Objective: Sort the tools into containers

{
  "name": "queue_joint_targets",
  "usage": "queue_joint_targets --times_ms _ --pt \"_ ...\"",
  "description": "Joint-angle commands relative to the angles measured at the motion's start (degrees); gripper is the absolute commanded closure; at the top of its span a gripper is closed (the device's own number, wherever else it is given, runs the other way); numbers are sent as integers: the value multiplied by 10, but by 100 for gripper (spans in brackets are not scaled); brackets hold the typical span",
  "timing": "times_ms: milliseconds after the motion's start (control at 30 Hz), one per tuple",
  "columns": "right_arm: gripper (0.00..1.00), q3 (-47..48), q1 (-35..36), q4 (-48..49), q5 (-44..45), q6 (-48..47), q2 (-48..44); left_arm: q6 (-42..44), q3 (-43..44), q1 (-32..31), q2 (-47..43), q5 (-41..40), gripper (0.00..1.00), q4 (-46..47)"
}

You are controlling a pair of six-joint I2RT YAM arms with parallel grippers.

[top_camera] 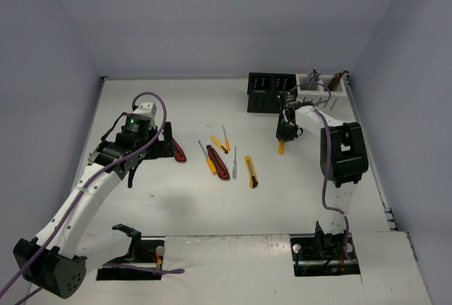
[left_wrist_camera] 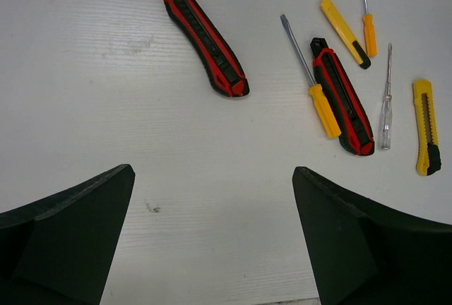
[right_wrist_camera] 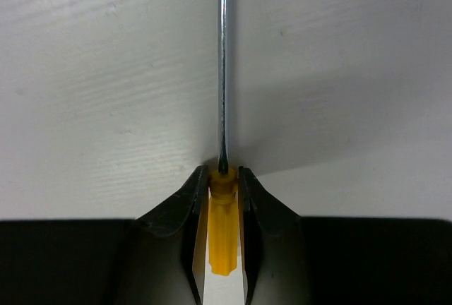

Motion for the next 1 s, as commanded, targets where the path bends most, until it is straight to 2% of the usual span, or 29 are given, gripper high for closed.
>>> queue_joint_targets --times_ms 0,200,367,533,667,967 --pt "100 -35 14 -20 -7 -12 -80 -8 22 4 12 -9 6 13" --pt "100 -24 54 -23 -29 -28 -199 -6 43 4 29 -14 6 14" --pt "100 53 59 -20 -24 -60 -239 -4 48 5 34 -15 6 19" --pt "100 165 50 42 69 -132 -205 -1 50 4 35 -12 6 19" --pt "100 207 21 167 61 -150 -155 -4 49 4 27 -10 6 19" --pt "100 223 -19 397 43 -165 -28 -14 35 4 6 -15 6 18"
